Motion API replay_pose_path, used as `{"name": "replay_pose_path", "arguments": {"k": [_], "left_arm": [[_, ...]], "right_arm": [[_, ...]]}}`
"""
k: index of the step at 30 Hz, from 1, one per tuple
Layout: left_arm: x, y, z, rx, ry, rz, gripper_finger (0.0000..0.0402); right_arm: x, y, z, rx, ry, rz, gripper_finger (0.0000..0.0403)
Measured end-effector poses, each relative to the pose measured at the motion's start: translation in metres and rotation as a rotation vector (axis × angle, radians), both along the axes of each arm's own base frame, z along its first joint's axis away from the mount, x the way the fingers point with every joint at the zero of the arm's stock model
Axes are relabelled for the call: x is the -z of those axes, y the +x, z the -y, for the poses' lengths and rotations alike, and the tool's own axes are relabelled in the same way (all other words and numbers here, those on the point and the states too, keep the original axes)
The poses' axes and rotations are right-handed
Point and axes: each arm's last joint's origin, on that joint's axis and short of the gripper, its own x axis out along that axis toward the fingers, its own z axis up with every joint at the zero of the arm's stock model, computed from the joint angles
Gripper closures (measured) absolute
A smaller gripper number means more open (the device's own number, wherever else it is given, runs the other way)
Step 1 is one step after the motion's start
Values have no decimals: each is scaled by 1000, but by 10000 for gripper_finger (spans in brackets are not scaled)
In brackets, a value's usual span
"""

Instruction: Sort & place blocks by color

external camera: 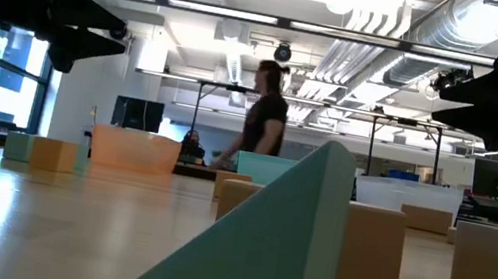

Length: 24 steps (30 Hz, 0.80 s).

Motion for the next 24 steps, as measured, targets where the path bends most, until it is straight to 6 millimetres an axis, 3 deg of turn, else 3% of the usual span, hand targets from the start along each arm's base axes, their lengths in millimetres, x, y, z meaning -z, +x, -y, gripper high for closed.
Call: {"name": "replay_pose_path", "arguments": {"k": [17,24], "left_arm": [[0,0,-1,-21,-2,4,172],[-12,-1,-1,-44,-74,170,172]], "right_arm": [[0,0,0,0,0,0,176],[0,0,0,0,0,0,176]]}}
